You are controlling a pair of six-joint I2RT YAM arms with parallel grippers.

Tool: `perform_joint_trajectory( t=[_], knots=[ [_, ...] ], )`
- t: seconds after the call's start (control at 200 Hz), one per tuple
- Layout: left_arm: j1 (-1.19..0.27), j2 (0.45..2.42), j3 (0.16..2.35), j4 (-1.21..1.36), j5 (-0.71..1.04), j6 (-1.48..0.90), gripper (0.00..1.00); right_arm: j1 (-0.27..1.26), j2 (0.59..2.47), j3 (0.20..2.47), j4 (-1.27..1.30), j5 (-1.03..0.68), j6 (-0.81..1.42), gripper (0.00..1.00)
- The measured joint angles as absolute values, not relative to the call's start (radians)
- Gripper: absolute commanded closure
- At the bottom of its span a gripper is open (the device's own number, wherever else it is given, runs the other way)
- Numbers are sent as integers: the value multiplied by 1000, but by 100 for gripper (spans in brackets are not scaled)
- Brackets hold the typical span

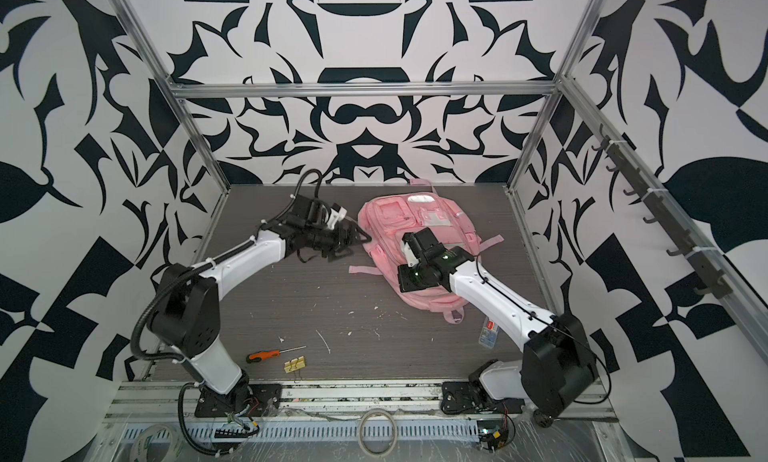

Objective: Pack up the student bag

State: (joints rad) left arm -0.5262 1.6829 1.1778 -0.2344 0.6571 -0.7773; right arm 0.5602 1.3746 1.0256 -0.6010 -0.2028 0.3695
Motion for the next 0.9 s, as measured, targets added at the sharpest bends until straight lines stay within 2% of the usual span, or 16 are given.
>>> perform_joint_trajectory(
  t=[0.125,0.225,0.36,0.445,0.54,0.59,0.895],
  knots=[
    [-555,1690,1010,-125,707,-894,1,593,1419,1061,-558,-219,389,100],
    [-549,1747,1000,-54,732,-952,2,608,1439,1073,-536,-229,403,100],
    [-551,1839,1026,168,753,-1069,14,627,1452,1074,-511,-233,421,100],
    [-555,1896,1047,277,769,-1126,35,633,1452,1074,-504,-231,431,100],
    [-560,1937,1062,352,783,-1175,80,633,1450,1073,-504,-230,442,100],
    [-562,1943,1064,376,782,-1191,100,633,1447,1072,-503,-229,444,100],
    [-527,1925,1060,400,807,-1195,100,607,1413,1066,-514,-218,450,100]
  ],
)
